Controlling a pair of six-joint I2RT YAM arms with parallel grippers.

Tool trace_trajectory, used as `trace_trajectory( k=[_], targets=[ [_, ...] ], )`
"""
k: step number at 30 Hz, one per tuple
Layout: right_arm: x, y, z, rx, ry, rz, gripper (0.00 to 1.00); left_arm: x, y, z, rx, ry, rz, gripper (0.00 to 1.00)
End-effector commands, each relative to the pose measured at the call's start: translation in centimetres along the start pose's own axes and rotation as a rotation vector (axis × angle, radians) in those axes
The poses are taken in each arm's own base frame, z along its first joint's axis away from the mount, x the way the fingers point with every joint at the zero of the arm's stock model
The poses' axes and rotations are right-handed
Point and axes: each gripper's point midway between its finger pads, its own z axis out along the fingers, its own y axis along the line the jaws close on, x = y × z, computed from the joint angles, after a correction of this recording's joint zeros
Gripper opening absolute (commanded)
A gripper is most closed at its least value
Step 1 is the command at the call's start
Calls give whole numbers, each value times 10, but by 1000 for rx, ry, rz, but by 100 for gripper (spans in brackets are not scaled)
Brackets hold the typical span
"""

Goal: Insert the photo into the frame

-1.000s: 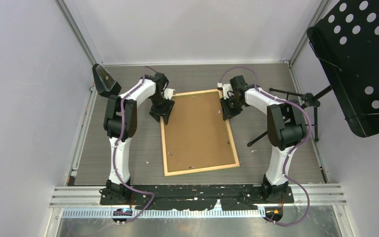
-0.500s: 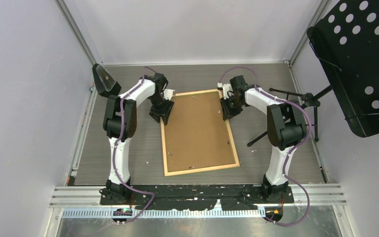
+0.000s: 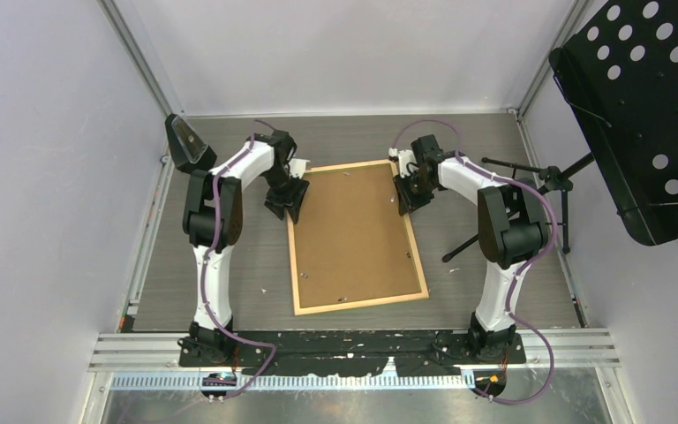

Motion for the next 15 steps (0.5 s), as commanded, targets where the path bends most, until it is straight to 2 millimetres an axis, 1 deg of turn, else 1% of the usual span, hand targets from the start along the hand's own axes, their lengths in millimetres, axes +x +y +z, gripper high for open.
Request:
trace_trajectory(
  k=[1,8,15],
  targets=[
    [4,10,2,-50,11,-32,5,-8,-1,-22,4,-61,5,51],
    [4,10,2,-49,10,-31,6,-11,6,-20,-26,-59,7,49],
    [4,10,2,-51,12,-31,6,-6,13,-7,-49,-47,2,45]
  ],
)
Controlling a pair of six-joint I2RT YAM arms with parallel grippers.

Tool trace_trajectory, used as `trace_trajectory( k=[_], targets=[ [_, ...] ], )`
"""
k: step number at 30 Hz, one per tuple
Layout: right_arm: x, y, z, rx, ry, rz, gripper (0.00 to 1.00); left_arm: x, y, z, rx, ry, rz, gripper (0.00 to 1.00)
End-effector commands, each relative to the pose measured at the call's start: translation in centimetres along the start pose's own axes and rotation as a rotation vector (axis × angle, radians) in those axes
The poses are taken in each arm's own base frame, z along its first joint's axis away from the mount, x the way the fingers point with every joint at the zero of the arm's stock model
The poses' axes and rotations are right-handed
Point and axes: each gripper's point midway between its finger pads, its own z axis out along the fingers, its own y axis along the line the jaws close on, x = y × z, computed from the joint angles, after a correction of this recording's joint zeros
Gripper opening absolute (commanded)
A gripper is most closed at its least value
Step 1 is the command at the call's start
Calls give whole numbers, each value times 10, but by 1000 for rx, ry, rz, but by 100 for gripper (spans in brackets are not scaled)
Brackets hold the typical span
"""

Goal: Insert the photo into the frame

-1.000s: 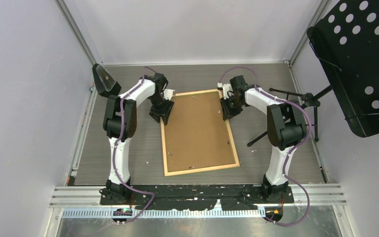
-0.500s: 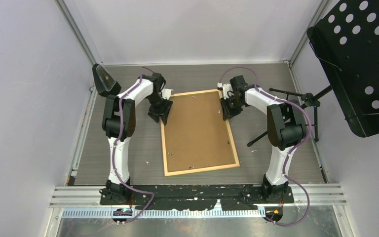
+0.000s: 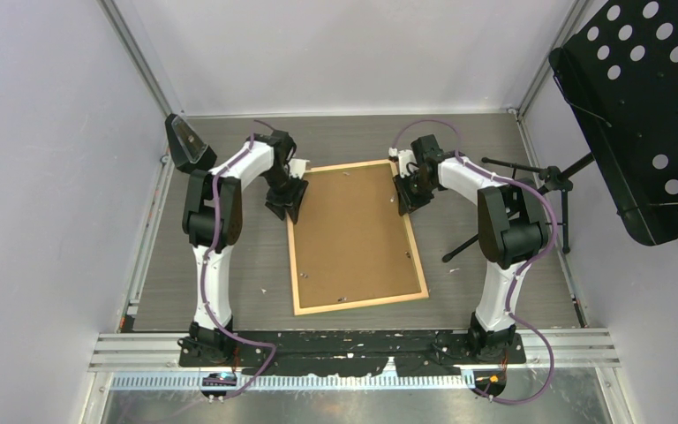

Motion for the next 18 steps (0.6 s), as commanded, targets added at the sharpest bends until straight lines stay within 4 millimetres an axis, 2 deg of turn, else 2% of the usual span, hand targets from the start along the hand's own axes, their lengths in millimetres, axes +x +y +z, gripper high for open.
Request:
trace_trajectory(
  k=[1,10,18],
  targets=[
    [4,10,2,-49,13,-31,5,-6,12,-5,-51,-48,3,44],
    [4,11,2,-52,11,-29,5,-5,12,-5,-98,-73,24,36],
    [3,6,2,-30,14,-36,6,-5,12,-6,-104,-75,37,17]
  ],
)
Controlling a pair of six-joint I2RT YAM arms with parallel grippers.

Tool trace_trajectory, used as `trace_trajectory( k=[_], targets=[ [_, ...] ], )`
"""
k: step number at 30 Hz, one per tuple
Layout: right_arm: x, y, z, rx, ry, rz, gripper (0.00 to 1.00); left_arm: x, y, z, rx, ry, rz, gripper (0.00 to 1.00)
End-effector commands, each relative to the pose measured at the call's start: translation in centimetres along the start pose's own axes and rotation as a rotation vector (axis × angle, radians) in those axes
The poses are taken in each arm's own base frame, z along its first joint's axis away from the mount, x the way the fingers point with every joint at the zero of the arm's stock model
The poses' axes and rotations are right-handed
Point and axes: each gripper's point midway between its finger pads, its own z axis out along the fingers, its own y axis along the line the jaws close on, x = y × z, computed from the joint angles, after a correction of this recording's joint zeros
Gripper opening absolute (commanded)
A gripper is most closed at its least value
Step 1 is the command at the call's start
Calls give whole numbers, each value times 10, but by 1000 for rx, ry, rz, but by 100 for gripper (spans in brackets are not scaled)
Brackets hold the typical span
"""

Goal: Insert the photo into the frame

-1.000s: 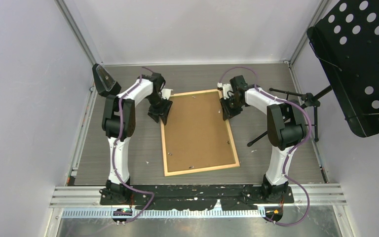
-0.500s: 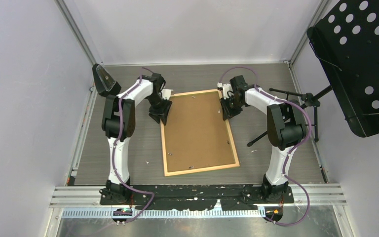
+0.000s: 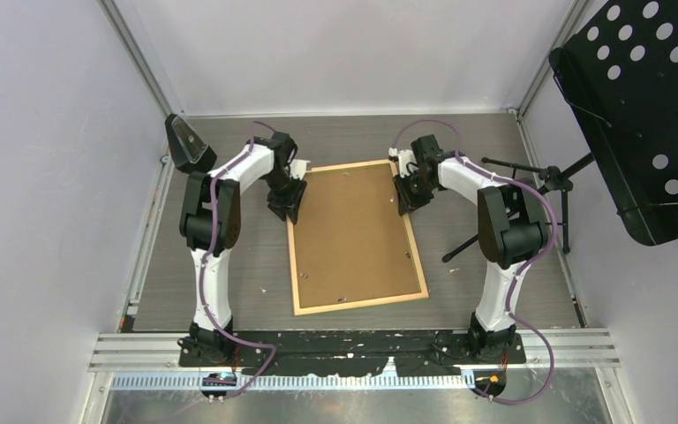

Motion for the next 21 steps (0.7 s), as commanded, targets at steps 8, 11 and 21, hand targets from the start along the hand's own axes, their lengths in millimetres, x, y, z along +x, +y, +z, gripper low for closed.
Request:
trace_trajectory(
  k=[8,11,21],
  targets=[
    [2,-5,1,22,17,-70,5,-12,14,-13,-66,-41,72,0],
    [2,-8,-1,38,16,-79,5,-14,12,-14,-8,-34,38,0],
    [0,-12,-5,61,7,-108,5,-15,18,-15,3,-30,-1,28]
  ],
)
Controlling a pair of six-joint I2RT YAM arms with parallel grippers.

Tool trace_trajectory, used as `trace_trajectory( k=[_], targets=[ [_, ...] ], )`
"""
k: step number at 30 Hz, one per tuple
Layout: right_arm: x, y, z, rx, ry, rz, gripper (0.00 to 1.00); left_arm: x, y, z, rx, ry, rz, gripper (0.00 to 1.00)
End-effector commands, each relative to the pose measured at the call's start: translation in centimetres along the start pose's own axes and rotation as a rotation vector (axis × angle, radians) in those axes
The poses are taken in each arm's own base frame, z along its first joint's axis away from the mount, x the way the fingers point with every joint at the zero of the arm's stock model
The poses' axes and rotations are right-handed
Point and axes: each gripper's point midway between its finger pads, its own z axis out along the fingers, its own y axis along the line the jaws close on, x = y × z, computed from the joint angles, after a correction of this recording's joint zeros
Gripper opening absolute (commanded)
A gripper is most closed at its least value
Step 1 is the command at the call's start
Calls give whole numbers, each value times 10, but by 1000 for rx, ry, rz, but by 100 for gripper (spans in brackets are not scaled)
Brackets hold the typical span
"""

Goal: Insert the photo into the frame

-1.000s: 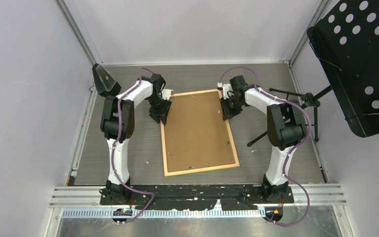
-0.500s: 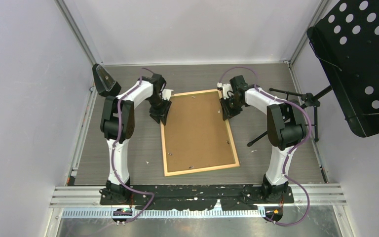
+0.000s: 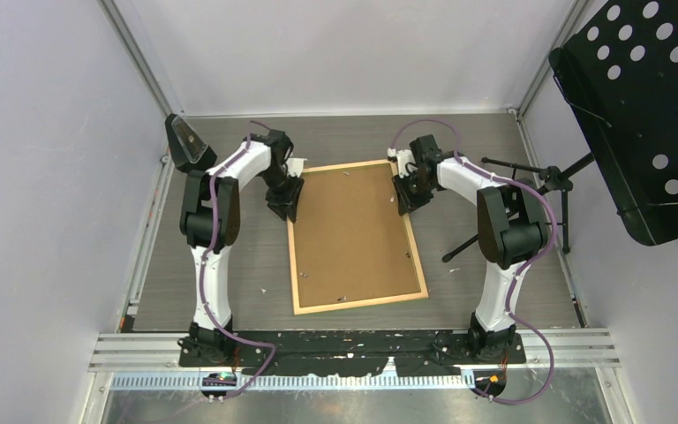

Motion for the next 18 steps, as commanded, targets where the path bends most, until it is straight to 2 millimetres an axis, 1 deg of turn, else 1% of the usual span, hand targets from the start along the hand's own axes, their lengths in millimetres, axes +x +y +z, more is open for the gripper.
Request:
trace_trajectory(
  k=[1,3,8,10,13,18],
  targets=[
    [0,-7,-4,33,4,-90,5,-14,15,-12,-49,-46,30,31],
    [1,-6,-3,27,6,-89,5,-15,13,-14,-44,-52,28,36],
    [3,-4,-1,12,10,-85,6,-17,2,-18,9,-68,17,51],
    [3,-4,0,9,11,-84,5,-16,0,-17,18,-65,17,52],
    [3,-3,0,6,13,-83,6,-15,2,-16,4,-59,18,52],
    [3,-2,0,1,11,-78,5,-11,5,-8,-37,-55,29,51]
  ],
)
